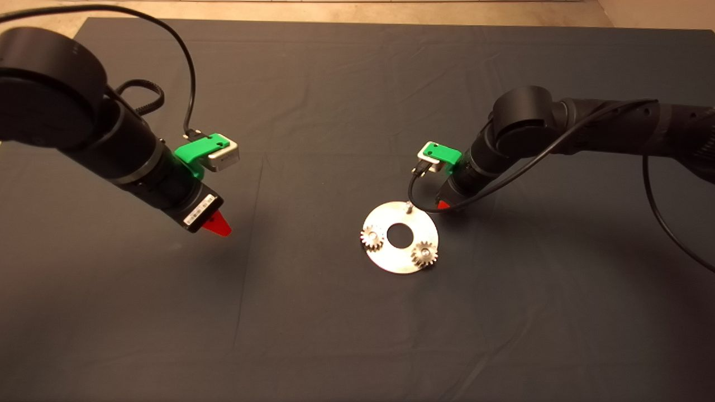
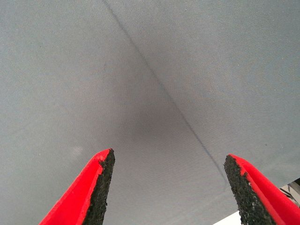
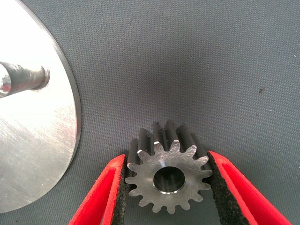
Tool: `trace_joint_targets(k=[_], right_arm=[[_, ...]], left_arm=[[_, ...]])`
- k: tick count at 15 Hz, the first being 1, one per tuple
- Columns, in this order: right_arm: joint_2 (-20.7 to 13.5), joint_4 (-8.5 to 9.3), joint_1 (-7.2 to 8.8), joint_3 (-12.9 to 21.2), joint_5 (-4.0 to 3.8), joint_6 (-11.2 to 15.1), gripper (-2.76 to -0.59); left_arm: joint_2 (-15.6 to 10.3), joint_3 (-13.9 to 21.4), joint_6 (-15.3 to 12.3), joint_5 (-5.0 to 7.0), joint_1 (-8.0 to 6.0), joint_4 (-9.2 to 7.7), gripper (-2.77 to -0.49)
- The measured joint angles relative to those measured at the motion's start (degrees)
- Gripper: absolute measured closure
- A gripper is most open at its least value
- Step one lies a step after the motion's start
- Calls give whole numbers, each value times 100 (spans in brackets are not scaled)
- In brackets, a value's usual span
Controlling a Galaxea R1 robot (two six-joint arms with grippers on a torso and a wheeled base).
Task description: Install three planetary gears onto the carrier pins
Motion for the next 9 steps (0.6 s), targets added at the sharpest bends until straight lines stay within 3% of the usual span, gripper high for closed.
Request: trace_joint_targets(k=[7,9], right_arm=[[0,7,1,2,-2,22,-106],[-1,91,8,-2,-13,66,-103]], left_arm=[[-9,0,0,0,2,0,-164],[-9,0,0,0,0,0,-164]])
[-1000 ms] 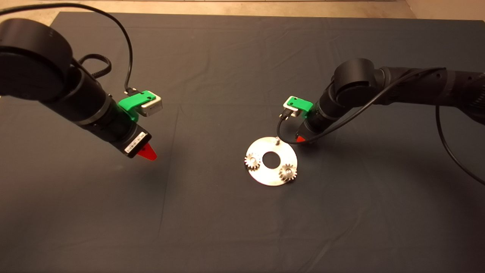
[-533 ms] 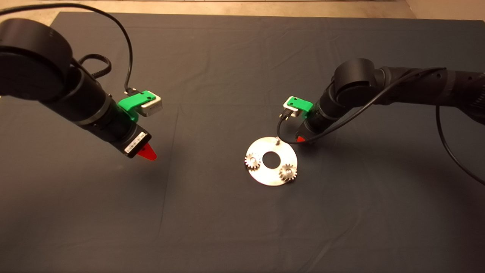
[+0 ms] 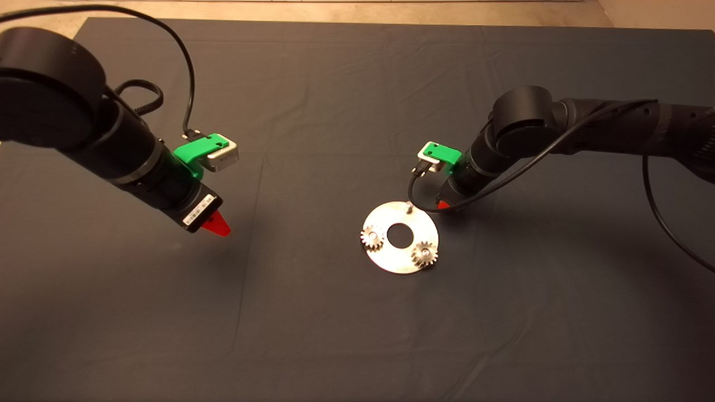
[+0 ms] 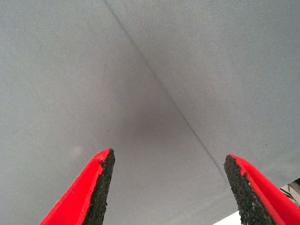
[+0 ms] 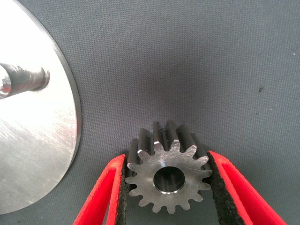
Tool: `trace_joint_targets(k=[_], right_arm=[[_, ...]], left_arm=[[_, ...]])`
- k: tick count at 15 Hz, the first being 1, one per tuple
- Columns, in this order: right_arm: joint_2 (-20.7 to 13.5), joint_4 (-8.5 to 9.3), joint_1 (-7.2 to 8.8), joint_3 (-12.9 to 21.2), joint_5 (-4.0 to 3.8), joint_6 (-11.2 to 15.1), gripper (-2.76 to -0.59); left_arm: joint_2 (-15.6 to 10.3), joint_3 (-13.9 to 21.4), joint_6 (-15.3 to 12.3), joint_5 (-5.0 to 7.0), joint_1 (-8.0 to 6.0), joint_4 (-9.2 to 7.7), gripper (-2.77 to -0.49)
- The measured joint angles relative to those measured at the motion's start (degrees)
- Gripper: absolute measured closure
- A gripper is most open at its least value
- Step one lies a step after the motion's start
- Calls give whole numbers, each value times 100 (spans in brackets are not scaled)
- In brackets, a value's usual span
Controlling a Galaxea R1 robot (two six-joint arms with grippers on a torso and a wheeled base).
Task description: Install three planetary gears onto the carrier pins
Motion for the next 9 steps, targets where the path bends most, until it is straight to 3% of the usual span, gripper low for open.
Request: trace_joint_targets(k=[3,5,9], right_arm=[[1,228,56,-18,-2,20,-100],[4,282,137,-55,0,20,-99],[9,365,444,-93,-4,22,-95]], left_arm=[[13,0,0,-46,2,0,-164],[30,0,0,-88,0,-2,-164],[30,0,2,-103,0,-2,-164]])
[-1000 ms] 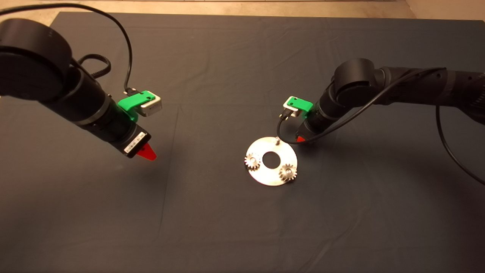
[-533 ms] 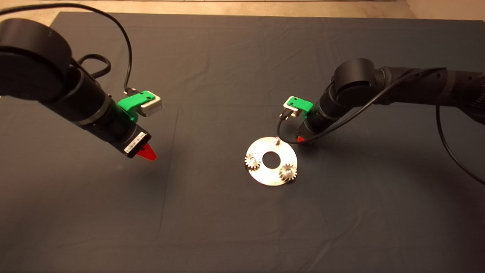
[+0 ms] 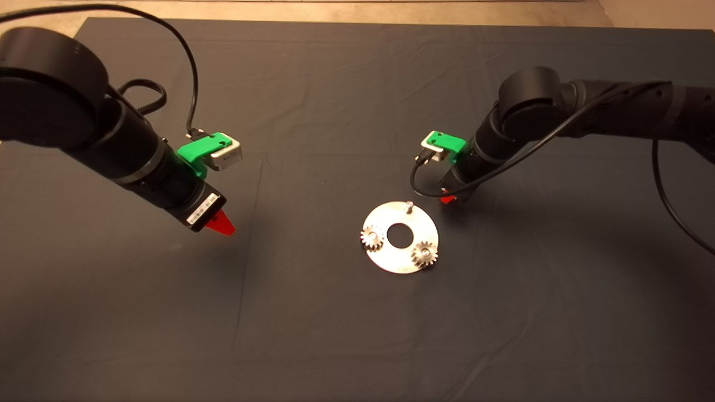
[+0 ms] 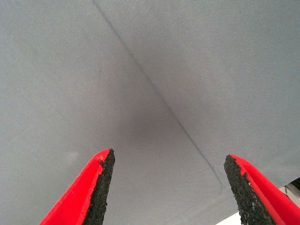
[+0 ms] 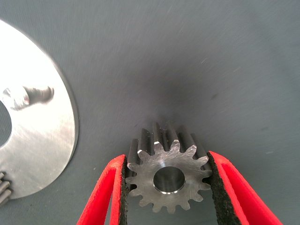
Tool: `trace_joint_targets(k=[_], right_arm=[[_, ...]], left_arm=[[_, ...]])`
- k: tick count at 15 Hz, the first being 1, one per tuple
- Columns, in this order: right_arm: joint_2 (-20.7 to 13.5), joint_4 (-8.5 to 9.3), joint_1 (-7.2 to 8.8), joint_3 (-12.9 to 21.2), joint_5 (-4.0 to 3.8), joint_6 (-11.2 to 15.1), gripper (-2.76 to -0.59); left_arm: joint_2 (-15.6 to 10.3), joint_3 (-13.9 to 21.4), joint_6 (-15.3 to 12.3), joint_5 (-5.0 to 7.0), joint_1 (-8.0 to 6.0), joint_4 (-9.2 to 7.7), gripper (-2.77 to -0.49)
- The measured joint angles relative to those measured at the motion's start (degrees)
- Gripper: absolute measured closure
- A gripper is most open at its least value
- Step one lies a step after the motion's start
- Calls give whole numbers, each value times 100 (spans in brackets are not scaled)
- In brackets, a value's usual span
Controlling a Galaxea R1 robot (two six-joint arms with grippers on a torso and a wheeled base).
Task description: Install three planetary gears onto the carrier pins
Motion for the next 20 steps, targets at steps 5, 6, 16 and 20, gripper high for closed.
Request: trace_joint_targets(k=[5,6,16,20], right_arm=[[179,242,227,-11,9,124,-95],[227,314,216,-9,6,127,-95],[443,556,214,481,69,296,-94],[419,556,214,514,63,296,-94]], left_arm=[[34,0,0,-5,2,-13,-164],[35,0,0,-2,2,-16,-164],[44,-2,2,-4,2,-16,-164],[35,-2,2,-5,1,-16,-164]])
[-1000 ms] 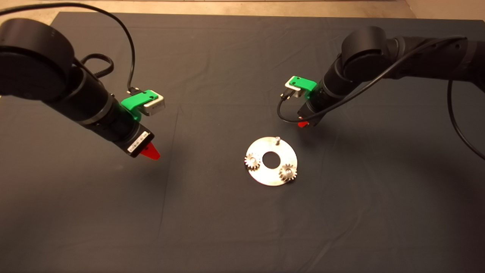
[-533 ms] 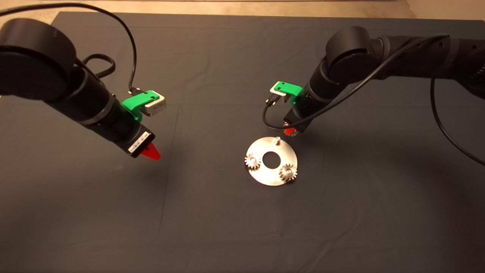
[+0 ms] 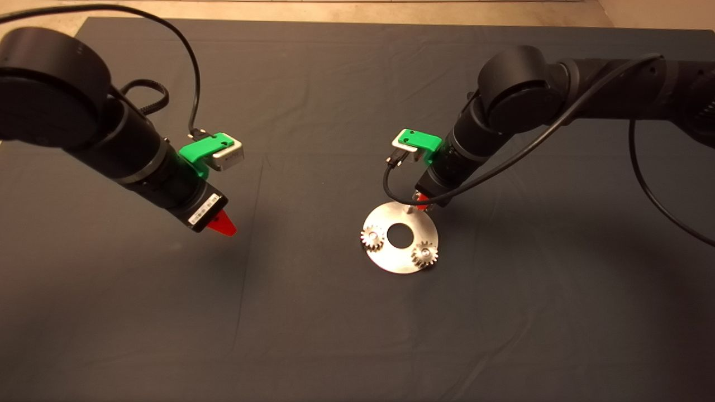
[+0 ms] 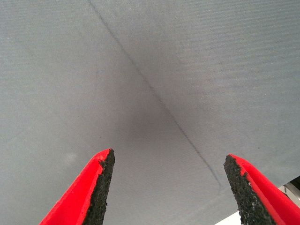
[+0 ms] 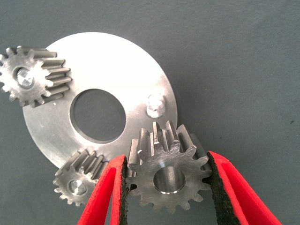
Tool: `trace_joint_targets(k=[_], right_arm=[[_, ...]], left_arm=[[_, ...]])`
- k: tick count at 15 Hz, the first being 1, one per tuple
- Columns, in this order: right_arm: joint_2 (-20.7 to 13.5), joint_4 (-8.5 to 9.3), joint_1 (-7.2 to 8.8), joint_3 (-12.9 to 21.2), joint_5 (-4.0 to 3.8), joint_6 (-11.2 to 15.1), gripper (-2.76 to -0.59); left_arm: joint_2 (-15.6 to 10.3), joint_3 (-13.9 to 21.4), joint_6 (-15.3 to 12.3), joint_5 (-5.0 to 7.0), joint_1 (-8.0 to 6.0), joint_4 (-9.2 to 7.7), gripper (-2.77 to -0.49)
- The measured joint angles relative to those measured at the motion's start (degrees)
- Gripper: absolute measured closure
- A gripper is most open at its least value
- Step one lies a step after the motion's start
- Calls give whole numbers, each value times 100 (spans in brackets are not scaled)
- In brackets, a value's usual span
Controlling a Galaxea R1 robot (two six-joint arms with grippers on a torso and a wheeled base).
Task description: Install three planetary gears onto the carrier pins
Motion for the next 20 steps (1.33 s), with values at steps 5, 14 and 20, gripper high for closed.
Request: trace_joint_targets(k=[5,14,20], right_arm=[[-2,0,0,37,4,-4,-94],[210,0,0,2,91,-9,-94],[254,-5,-2,2,57,-9,-94]], left_arm=[[-2,0,0,2,0,0,-164],[-18,2,0,0,1,-1,-164],[-35,2,0,0,1,-1,-164]])
